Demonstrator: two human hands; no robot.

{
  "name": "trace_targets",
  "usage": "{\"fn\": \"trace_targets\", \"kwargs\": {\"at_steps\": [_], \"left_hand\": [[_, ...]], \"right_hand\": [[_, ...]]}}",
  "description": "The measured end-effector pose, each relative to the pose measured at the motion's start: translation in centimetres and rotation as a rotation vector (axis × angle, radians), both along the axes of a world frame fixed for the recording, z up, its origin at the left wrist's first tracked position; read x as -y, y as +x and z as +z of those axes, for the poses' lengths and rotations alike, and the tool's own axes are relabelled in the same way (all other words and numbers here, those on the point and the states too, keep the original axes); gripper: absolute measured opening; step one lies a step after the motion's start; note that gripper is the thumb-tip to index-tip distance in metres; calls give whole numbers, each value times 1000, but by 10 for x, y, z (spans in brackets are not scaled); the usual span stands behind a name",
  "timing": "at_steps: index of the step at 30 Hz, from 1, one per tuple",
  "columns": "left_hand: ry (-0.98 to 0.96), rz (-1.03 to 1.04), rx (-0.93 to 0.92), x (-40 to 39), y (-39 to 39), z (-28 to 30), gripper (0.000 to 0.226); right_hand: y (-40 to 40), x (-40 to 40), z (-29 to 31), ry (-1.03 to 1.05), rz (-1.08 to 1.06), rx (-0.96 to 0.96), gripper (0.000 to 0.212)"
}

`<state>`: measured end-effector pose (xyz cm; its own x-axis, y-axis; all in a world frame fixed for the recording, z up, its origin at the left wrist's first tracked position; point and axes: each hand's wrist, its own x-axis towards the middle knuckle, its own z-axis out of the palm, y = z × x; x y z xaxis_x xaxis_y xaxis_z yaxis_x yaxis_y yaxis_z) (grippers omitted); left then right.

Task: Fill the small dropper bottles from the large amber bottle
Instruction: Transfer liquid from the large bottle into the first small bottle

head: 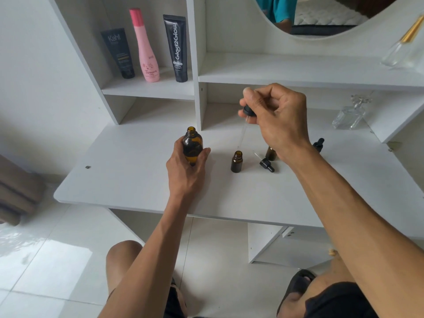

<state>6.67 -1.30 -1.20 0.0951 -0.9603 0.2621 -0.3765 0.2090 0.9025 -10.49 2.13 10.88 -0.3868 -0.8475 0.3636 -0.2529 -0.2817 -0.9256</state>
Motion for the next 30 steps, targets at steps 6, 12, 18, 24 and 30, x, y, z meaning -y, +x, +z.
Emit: {"fn": "trace_targets", "kwargs": {"at_steps": [6, 12, 18, 24, 30], "left_hand": [[6, -5, -14, 0, 0, 0, 40], [6, -14, -23, -1, 0, 0, 38], [8, -20, -38, -1, 1, 1, 37], [4, -25, -49, -2, 1, 1, 38], [13, -32, -55, -2, 1, 1, 37]], "right_hand": [[11, 12, 22, -62, 35, 49, 16], [42, 31, 37, -109, 109, 45, 15], [66, 45, 38, -107, 158, -36, 18], [74, 52, 30, -110, 182, -36, 17], [76, 54, 26, -104, 186, -62, 18]]}}
